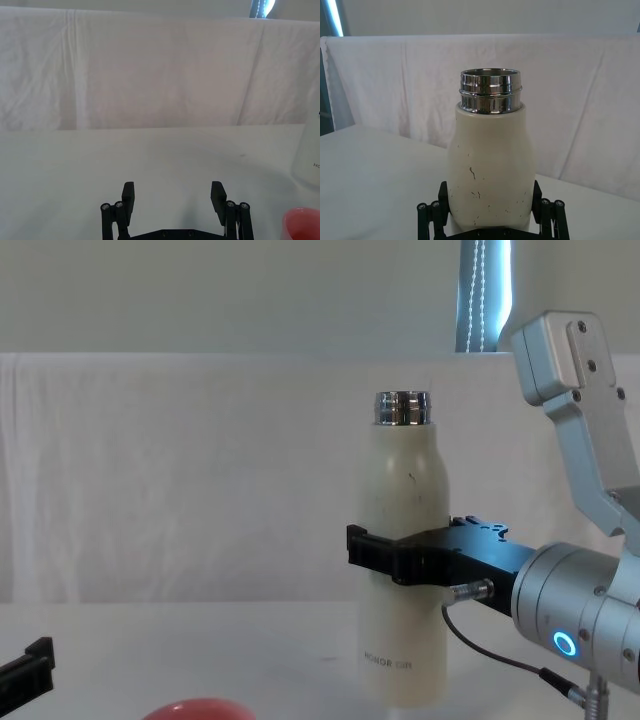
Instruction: Grasp the thermos with one hand and pour water into the cup lid.
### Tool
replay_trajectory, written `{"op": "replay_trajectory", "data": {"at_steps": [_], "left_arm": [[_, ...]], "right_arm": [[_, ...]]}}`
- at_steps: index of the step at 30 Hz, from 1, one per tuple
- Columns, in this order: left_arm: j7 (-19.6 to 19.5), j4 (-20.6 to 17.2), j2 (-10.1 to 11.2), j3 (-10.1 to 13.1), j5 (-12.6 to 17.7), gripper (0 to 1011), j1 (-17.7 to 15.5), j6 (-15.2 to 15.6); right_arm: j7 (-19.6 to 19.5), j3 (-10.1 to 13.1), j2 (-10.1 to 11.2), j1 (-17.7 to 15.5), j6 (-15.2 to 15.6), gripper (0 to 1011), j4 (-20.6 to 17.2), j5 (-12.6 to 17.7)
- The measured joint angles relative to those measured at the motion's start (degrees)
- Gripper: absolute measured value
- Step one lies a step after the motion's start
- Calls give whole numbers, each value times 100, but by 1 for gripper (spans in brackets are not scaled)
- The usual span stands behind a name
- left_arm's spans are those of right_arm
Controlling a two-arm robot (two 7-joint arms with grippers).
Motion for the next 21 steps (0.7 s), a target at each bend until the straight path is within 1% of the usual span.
{"op": "replay_trajectory", "data": {"at_steps": [21], "left_arm": [[0,0,0,0,0,1001,0,0]], "right_arm": [[21,-4,4,9,-39,948,33,16]]}}
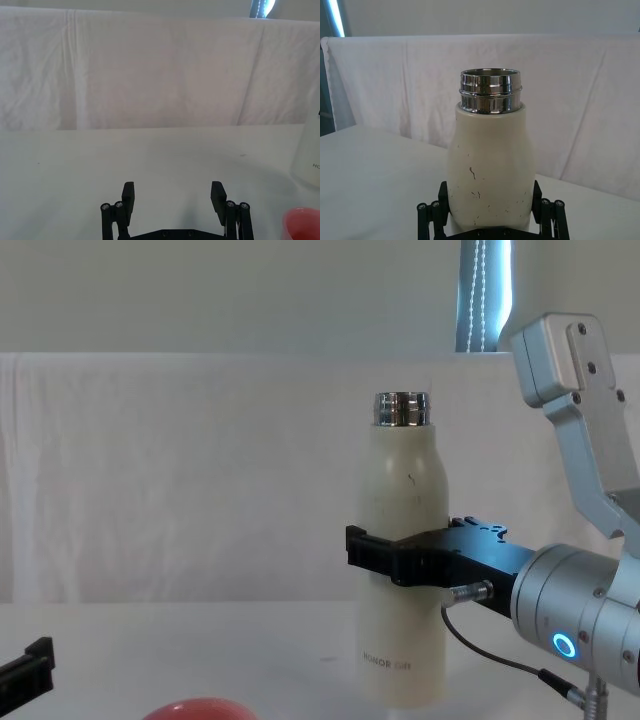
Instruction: Grasp the thermos with one hand and pour water into the cup lid.
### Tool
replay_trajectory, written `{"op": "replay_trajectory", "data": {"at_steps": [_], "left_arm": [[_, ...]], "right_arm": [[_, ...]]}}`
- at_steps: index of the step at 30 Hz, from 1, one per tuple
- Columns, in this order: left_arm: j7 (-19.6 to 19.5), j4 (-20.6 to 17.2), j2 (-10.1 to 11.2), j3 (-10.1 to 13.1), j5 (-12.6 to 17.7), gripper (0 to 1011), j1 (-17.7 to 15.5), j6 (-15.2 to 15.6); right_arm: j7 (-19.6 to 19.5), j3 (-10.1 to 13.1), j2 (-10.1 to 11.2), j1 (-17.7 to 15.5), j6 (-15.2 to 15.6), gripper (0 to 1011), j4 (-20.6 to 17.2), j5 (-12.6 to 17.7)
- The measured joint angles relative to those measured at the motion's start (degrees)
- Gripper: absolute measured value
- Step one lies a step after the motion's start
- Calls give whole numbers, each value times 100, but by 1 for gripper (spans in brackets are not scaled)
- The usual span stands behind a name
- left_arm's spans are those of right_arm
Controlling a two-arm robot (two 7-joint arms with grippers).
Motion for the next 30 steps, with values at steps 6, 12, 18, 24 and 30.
{"op": "replay_trajectory", "data": {"at_steps": [6,12,18,24,30], "left_arm": [[0,0,0,0,0,1001,0,0],[0,0,0,0,0,1001,0,0],[0,0,0,0,0,1001,0,0],[0,0,0,0,0,1001,0,0],[0,0,0,0,0,1001,0,0]], "right_arm": [[3,0,0,0,-4,948,4,3],[6,0,0,0,-7,948,7,5],[9,0,0,1,-8,948,7,5],[9,0,0,0,-9,948,7,5],[9,0,0,0,-9,948,7,5]]}}
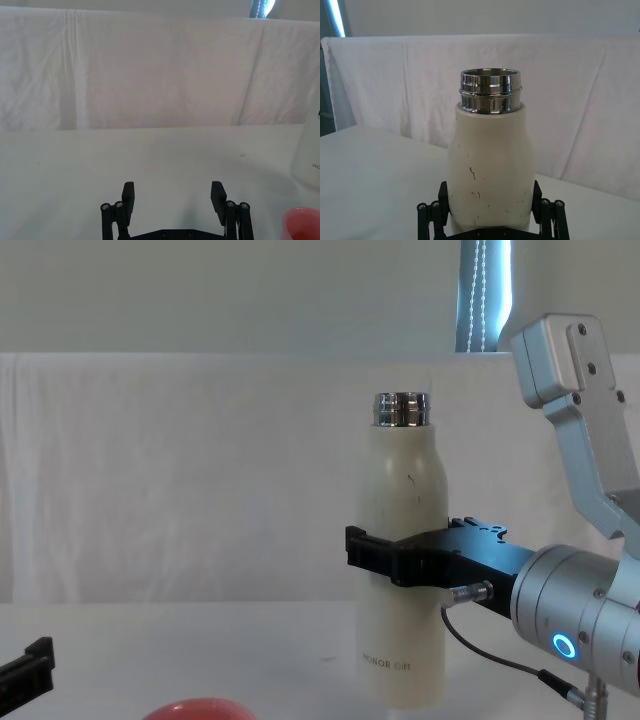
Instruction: Grasp the thermos with one hand and pour water into the cup lid.
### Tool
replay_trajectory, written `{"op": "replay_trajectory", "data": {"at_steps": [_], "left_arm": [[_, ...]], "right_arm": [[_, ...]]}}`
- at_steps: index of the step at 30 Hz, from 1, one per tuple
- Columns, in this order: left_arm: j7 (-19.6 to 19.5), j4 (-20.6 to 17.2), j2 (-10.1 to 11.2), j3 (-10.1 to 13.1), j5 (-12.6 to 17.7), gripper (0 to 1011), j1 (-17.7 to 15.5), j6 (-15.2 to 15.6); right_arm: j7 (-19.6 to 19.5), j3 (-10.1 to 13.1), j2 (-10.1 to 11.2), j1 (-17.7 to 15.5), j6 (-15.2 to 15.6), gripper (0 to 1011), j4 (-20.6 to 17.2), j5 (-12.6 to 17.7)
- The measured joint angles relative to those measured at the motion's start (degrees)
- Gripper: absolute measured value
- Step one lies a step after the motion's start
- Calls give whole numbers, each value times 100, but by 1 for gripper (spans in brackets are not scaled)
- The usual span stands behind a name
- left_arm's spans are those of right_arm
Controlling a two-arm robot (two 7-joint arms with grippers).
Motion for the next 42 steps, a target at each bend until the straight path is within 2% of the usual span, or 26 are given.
{"op": "replay_trajectory", "data": {"at_steps": [10,20,26,37,42], "left_arm": [[0,0,0,0,0,1001,0,0],[0,0,0,0,0,1001,0,0],[0,0,0,0,0,1001,0,0],[0,0,0,0,0,1001,0,0],[0,0,0,0,0,1001,0,0]], "right_arm": [[49,-22,56,-13,-19,949,-56,-68],[224,-108,412,-127,-30,949,-413,-340],[276,-69,631,-321,49,949,-714,-438],[298,9,841,-662,39,949,-1123,-534],[202,-11,934,-857,-70,949,-1318,-780]]}}
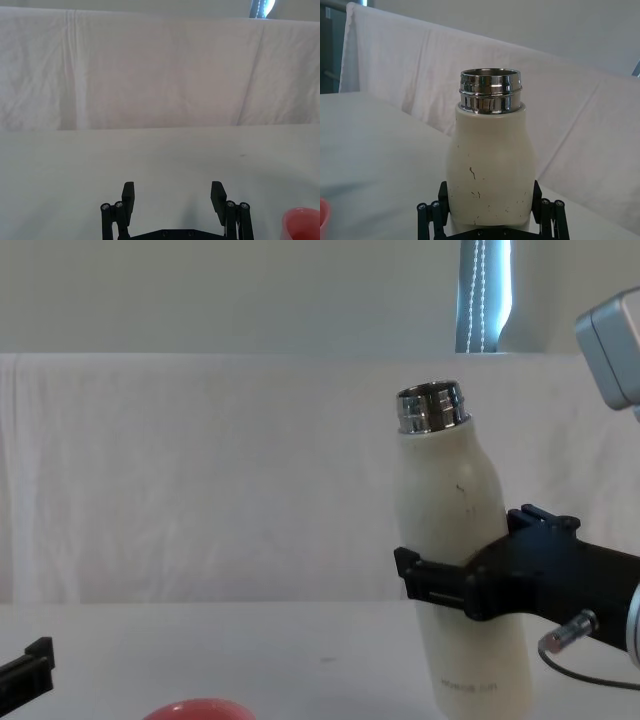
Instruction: Grasp the thermos with one hand and pour water into the cup lid.
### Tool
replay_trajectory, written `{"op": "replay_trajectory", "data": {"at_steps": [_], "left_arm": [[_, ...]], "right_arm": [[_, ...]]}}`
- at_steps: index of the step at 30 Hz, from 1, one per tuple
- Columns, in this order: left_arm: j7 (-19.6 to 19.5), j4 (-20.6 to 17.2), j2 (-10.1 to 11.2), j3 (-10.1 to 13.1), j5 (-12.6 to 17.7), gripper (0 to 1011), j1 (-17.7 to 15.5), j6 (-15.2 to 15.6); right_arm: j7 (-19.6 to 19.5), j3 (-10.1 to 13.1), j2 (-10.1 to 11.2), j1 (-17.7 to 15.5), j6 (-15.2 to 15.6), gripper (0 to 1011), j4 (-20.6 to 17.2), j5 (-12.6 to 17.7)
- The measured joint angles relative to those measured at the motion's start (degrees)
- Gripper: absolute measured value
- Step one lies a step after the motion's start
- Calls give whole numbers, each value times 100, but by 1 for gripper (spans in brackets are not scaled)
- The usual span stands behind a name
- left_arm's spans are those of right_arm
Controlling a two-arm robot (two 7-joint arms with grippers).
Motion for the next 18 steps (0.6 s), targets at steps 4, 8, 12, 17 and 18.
{"op": "replay_trajectory", "data": {"at_steps": [4,8,12,17,18], "left_arm": [[0,0,0,0,0,1001,0,0],[0,0,0,0,0,1001,0,0],[0,0,0,0,0,1001,0,0],[0,0,0,0,0,1001,0,0],[0,0,0,0,0,1001,0,0]], "right_arm": [[-29,-34,36,-81,-74,948,-78,-135],[-91,-124,95,-156,-128,949,-158,-456],[-133,-213,121,-176,-139,949,-179,-738],[-166,-294,132,-179,-187,949,-188,-1069],[-166,-299,132,-180,-205,949,-188,-1099]]}}
